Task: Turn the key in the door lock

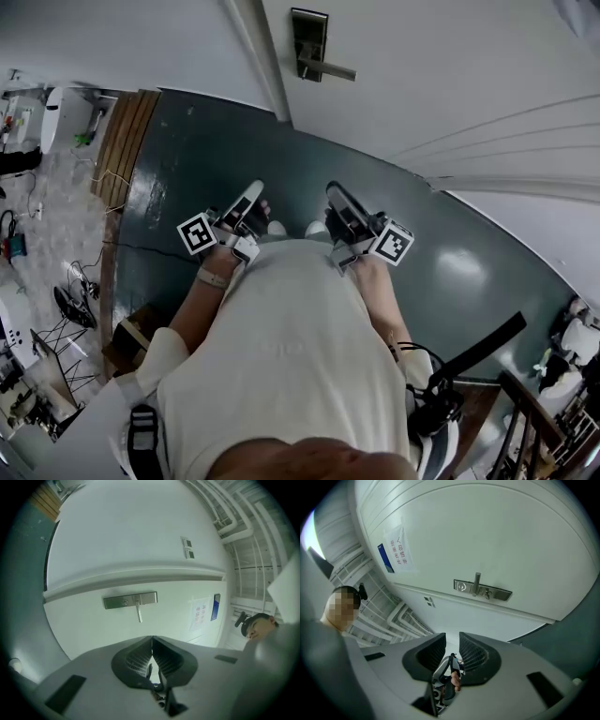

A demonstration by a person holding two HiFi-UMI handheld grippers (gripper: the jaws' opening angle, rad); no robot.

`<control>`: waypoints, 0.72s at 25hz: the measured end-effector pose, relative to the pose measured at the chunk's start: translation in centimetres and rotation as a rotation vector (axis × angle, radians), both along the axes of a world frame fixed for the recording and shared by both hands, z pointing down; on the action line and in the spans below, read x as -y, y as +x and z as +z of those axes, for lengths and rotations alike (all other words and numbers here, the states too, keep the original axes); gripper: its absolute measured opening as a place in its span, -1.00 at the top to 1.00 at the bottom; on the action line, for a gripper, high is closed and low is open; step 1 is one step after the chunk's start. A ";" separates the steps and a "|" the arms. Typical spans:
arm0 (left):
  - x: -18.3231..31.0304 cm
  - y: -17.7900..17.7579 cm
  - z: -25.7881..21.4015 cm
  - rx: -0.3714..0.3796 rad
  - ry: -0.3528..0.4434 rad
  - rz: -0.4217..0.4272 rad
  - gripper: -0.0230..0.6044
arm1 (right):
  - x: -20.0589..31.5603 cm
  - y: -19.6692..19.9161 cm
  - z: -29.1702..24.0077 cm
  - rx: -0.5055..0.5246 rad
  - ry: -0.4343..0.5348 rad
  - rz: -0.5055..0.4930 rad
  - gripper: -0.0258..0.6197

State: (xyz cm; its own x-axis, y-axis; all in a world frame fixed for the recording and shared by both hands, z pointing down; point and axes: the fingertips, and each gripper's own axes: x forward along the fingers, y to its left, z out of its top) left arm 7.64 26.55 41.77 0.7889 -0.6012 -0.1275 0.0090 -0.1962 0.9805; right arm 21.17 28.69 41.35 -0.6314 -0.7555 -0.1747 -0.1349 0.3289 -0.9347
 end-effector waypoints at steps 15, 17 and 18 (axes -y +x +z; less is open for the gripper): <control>-2.5 -4.6 0.0 -0.071 -0.002 -0.007 0.90 | -2.5 -5.5 -0.5 -0.105 -0.006 -0.018 0.67; -3.1 -5.0 -0.1 -0.071 0.004 0.004 0.90 | -3.1 -6.3 -0.8 -0.110 0.002 -0.021 0.67; -3.3 -5.1 -0.2 -0.070 0.007 0.013 0.90 | -3.3 -6.6 -0.9 -0.109 0.003 -0.020 0.67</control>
State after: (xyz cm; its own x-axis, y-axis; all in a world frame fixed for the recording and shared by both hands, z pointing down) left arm 2.53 29.87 41.61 0.7855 -0.5898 -0.1874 0.0806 -0.2027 0.9759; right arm 14.61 32.02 40.48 -0.6618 -0.7421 -0.1062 -0.2294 0.3353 -0.9138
